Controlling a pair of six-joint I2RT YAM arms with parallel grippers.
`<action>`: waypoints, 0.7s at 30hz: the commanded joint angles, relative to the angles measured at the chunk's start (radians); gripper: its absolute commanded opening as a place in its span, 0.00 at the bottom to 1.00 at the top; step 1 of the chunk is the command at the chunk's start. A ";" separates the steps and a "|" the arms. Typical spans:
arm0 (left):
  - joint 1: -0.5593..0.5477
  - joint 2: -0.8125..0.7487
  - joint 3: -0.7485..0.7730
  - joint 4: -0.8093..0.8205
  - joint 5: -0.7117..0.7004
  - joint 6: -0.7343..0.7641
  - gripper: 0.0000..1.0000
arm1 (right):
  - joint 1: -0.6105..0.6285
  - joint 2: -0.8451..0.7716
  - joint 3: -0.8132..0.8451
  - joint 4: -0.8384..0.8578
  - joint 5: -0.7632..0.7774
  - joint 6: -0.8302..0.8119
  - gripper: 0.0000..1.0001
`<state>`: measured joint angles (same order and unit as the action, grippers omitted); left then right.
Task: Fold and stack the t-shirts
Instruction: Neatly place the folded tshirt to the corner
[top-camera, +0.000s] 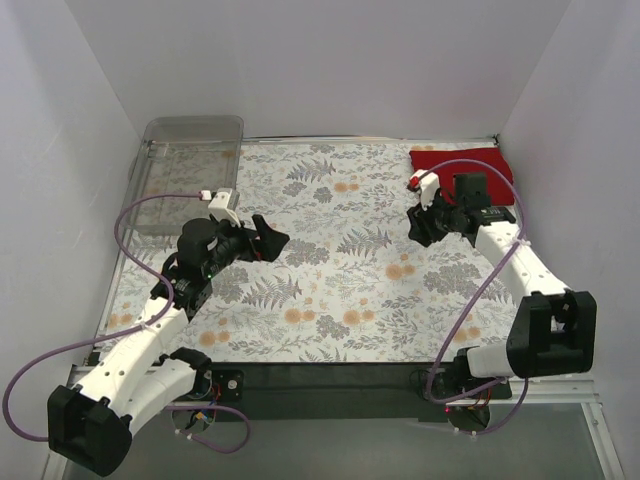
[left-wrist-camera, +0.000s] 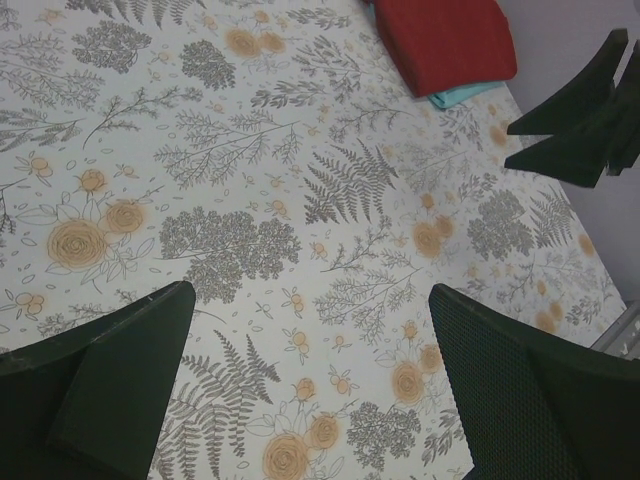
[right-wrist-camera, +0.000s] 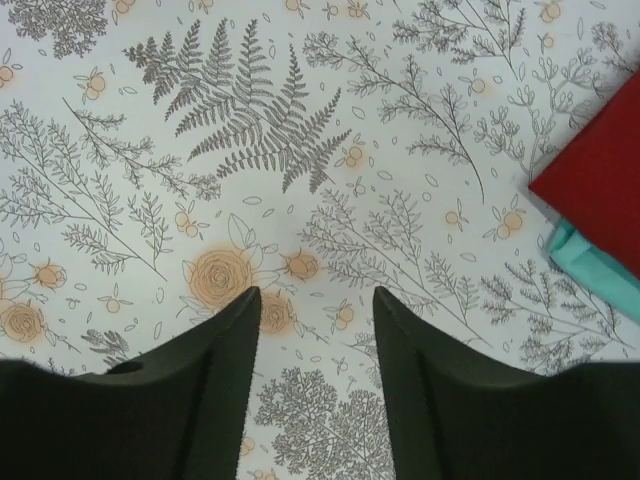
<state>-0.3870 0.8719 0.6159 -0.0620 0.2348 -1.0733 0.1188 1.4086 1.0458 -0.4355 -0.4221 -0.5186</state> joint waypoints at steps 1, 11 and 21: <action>0.008 -0.001 0.082 -0.053 -0.011 -0.017 0.98 | -0.010 -0.129 -0.052 0.066 0.061 0.026 0.49; 0.010 -0.096 0.053 -0.082 -0.150 -0.039 0.98 | -0.053 -0.444 -0.282 0.256 0.220 0.080 0.98; 0.013 -0.122 0.044 -0.133 -0.222 0.062 0.98 | -0.176 -0.540 -0.340 0.299 0.251 0.268 0.98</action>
<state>-0.3805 0.7696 0.6693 -0.1612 0.0681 -1.0634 -0.0452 0.9062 0.7094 -0.2024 -0.2287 -0.3569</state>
